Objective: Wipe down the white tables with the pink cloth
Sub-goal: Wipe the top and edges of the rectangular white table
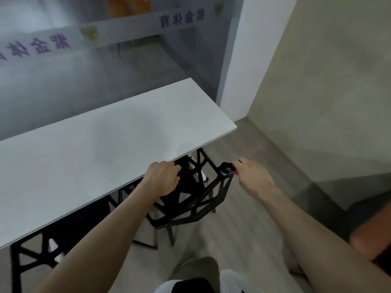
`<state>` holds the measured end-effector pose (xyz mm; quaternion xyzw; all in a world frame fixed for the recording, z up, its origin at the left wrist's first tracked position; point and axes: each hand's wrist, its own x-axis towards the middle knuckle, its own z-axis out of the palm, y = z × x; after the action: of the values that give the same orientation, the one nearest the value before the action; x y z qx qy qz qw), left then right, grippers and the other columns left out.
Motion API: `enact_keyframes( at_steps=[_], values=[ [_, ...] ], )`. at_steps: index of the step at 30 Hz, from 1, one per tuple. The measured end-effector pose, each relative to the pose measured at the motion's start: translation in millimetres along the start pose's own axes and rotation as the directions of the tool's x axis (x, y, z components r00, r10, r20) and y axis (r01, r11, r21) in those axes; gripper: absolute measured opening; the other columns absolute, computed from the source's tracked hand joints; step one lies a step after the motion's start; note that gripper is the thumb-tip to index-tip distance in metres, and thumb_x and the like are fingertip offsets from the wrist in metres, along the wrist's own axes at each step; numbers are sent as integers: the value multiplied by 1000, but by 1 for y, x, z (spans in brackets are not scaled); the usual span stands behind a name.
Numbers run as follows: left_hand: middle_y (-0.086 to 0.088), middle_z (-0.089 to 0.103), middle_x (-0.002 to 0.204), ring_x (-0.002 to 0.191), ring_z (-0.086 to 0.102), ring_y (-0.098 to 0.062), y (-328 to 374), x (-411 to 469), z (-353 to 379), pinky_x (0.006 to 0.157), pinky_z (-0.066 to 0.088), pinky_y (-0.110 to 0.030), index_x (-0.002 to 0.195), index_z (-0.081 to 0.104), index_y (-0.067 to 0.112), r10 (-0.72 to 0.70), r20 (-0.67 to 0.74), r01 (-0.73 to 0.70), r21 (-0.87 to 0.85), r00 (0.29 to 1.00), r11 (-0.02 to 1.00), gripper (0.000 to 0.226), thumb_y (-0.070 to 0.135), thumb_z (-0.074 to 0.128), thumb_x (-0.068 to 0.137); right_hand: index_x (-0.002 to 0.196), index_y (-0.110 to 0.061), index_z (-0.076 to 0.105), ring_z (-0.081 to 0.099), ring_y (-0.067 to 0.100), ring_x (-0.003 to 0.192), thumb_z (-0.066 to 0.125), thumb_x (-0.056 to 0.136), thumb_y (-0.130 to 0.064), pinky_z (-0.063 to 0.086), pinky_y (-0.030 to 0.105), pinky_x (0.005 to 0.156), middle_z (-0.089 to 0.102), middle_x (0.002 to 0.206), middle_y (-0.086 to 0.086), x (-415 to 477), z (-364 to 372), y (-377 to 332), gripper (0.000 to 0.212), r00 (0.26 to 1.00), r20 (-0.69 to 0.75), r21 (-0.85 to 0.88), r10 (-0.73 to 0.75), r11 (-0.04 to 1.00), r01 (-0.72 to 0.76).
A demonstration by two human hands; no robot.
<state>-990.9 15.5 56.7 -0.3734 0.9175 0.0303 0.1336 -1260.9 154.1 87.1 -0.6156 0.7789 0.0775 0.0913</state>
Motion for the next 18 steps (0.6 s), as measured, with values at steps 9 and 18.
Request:
enact_keyframes(
  at_steps=[9,18],
  values=[
    [-2,66,113,105,66,-29,44,209,4,81,50,-37,119,68,18,-37,-76,31,-77,996,997,26,32,49,107,130,-16,62,65,32,104,44,113,-21,38,37,72,63,120,8,149,-12,122,25,997,-9,-65,-79,995,78],
    [1,67,132,119,63,-22,67,327,-16,102,50,-38,133,66,22,-201,-188,161,-209,961,965,29,26,49,110,121,-14,62,55,22,78,43,118,-33,34,33,64,65,113,5,298,-40,189,27,969,38,-113,-243,963,246]
  ],
)
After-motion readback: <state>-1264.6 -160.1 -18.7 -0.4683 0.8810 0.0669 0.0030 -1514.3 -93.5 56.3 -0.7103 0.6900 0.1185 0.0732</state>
